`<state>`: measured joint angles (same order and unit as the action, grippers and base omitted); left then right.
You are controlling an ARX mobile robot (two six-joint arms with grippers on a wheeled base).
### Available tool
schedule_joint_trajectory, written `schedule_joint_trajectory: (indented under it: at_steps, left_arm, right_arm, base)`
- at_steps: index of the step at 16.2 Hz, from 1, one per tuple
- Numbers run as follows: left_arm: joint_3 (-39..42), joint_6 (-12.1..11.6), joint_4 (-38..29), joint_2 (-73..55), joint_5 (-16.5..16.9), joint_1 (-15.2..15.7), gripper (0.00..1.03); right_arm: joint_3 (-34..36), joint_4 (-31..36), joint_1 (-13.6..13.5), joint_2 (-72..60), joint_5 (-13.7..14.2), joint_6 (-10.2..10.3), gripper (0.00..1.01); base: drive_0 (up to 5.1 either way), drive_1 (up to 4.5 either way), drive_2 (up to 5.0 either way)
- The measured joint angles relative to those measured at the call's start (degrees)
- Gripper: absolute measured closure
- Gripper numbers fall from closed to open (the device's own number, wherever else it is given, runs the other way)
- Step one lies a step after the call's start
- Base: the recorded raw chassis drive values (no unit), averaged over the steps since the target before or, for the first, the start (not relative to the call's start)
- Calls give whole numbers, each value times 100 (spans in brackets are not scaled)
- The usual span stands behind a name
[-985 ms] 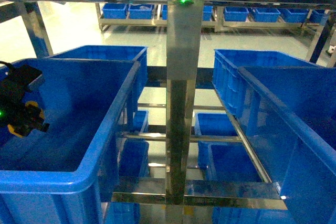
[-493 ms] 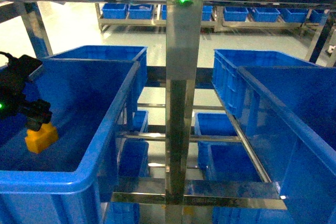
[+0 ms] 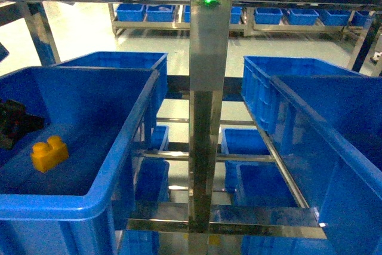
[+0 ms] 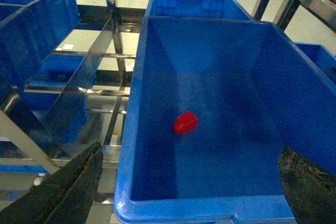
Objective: Sort and place red and yellow blocks in left bins
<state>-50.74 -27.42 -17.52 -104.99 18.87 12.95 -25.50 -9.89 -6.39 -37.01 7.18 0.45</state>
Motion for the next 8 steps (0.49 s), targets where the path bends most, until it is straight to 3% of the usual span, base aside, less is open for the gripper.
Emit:
schedule_joint_trajectory:
  at_steps: [2, 6, 8]
  left_arm:
    - [538, -2, 391, 1178, 551, 260, 5]
    - [1244, 42, 914, 2627, 1202, 472, 5]
    - [1794, 260, 612, 3316, 1392, 621, 5]
  right_arm:
    - [0, 2, 0, 0, 0, 0, 3]
    - [0, 2, 0, 0, 0, 0, 3]
    - [0, 2, 0, 0, 0, 0, 3]
  base:
    - [0, 0, 0]
    - [0, 0, 0]
    - [0, 0, 0]
